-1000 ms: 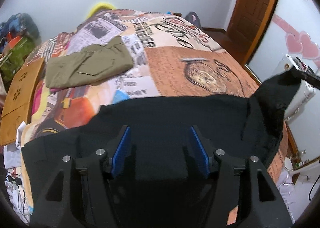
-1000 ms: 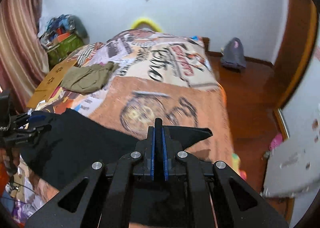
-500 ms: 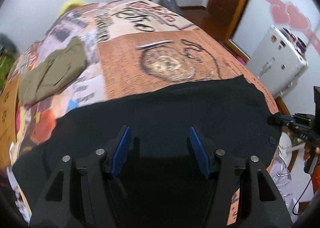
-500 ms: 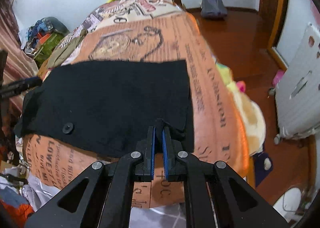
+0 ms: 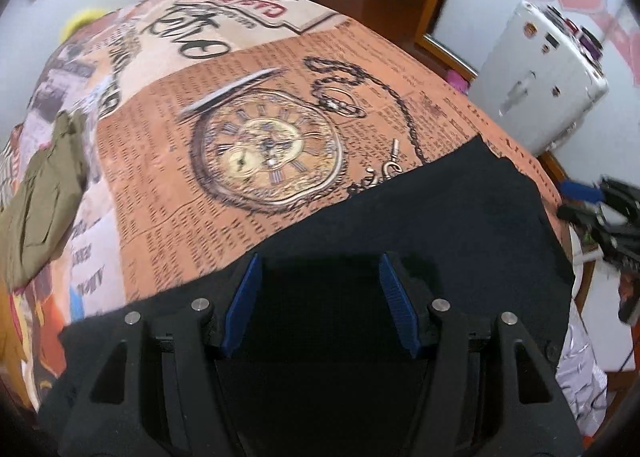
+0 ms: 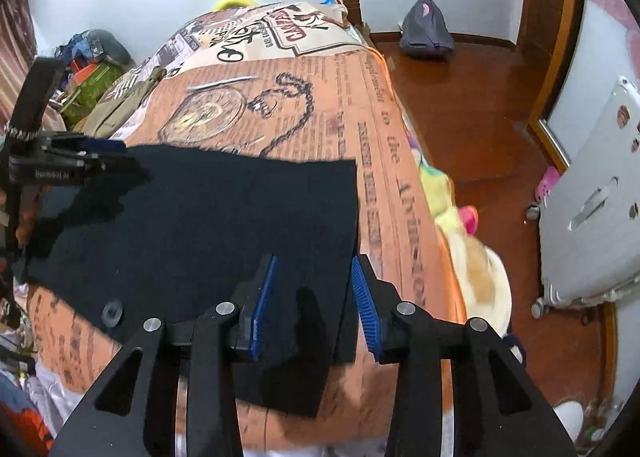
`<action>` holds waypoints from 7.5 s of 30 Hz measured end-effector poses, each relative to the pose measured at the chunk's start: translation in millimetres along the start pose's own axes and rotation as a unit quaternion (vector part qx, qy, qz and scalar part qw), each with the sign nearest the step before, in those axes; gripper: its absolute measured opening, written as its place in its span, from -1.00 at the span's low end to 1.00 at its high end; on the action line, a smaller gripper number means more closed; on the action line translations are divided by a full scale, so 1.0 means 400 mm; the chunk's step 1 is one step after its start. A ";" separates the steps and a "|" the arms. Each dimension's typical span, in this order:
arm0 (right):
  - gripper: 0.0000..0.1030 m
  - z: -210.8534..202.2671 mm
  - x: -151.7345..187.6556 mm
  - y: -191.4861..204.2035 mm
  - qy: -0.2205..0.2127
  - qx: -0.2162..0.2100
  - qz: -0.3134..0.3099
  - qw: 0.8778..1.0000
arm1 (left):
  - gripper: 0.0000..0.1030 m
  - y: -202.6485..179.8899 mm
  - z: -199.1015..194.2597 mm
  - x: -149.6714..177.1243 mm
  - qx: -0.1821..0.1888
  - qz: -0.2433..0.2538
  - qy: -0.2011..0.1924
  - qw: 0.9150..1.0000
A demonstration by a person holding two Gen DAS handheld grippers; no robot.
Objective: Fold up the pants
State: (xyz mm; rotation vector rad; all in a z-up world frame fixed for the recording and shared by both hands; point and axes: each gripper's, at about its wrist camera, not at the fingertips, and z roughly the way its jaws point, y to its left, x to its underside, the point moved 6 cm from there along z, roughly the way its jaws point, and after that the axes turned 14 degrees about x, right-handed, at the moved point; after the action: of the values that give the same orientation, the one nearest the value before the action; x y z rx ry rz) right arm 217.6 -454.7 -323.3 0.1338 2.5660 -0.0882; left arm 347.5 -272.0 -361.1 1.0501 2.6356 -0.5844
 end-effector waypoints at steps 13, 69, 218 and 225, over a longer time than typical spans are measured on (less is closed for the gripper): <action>-0.32 0.144 -0.050 -0.016 0.023 -0.017 0.023 0.999 | -0.09 -0.001 0.030 -0.006 0.011 0.043 0.017 0.999; -0.50 0.151 -0.109 -0.021 -0.006 0.101 -0.015 0.995 | -0.55 0.034 -0.046 -0.057 -0.027 -0.034 -0.050 0.998; -0.76 0.111 -0.284 1.188 -0.062 -0.084 -0.379 0.919 | -0.43 0.766 -0.578 0.759 -0.168 -0.305 -0.194 0.917; -0.49 0.011 -0.319 0.970 -0.058 -0.081 -0.308 0.946 | -0.37 0.685 -0.672 0.742 -0.192 -0.284 -0.229 0.911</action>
State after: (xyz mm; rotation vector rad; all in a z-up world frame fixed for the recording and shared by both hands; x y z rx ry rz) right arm 371.0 -79.6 -271.5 -0.7183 2.3912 -0.1143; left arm 307.4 208.4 -305.2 0.0041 2.4461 -0.3303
